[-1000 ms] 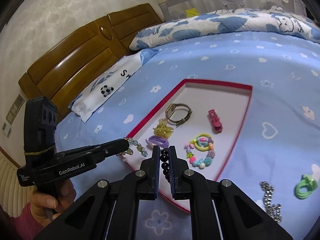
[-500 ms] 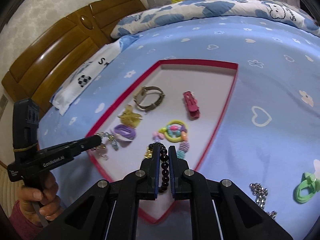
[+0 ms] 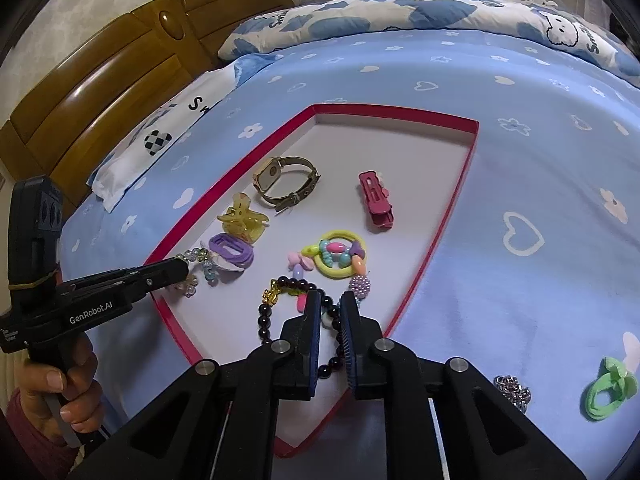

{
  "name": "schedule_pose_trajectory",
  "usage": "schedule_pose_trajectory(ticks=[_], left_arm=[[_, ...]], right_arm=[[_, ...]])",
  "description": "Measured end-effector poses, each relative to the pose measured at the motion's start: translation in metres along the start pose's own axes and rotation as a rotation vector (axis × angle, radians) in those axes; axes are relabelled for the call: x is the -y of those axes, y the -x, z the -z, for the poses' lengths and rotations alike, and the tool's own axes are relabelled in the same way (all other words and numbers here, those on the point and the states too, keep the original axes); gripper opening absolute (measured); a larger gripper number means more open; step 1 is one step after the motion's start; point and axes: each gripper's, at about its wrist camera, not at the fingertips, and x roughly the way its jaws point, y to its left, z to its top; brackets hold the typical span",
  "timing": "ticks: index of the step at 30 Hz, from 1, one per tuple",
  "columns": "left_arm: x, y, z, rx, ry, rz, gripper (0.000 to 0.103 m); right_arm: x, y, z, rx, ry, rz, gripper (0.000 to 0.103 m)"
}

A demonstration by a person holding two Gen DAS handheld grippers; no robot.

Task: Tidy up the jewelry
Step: 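Carry the blue beaded bracelet with left tool while right tool carries the black bracelet into the tray, then open both tools to release the bracelets in the tray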

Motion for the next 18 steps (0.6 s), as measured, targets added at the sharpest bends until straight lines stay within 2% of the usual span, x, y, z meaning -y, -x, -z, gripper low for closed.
schedule_pose_trajectory(ticks=[4, 7, 9, 13, 14, 18], left_arm=[[0.003, 0.004, 0.001, 0.009, -0.008, -0.006, 0.019], [0.005, 0.008, 0.002, 0.016, -0.018, -0.014, 0.022], [0.005, 0.012, 0.003, 0.019, -0.018, -0.009, 0.024], [0.009, 0.027, 0.006, 0.046, -0.014, 0.002, 0.042], [0.011, 0.031, 0.007, 0.053, -0.014, 0.008, 0.043], [0.018, 0.043, 0.012, 0.07, -0.021, 0.032, 0.047]], right_arm=[[0.001, 0.002, 0.001, 0.004, -0.011, -0.012, 0.013], [0.0, 0.007, 0.001, 0.02, -0.016, -0.022, 0.015], [0.001, 0.014, 0.001, 0.036, -0.024, -0.03, 0.02], [0.003, 0.032, 0.002, 0.079, -0.041, -0.043, 0.032], [0.005, 0.039, 0.003, 0.095, -0.048, -0.047, 0.037], [0.015, 0.064, 0.011, 0.143, -0.085, -0.047, 0.046]])
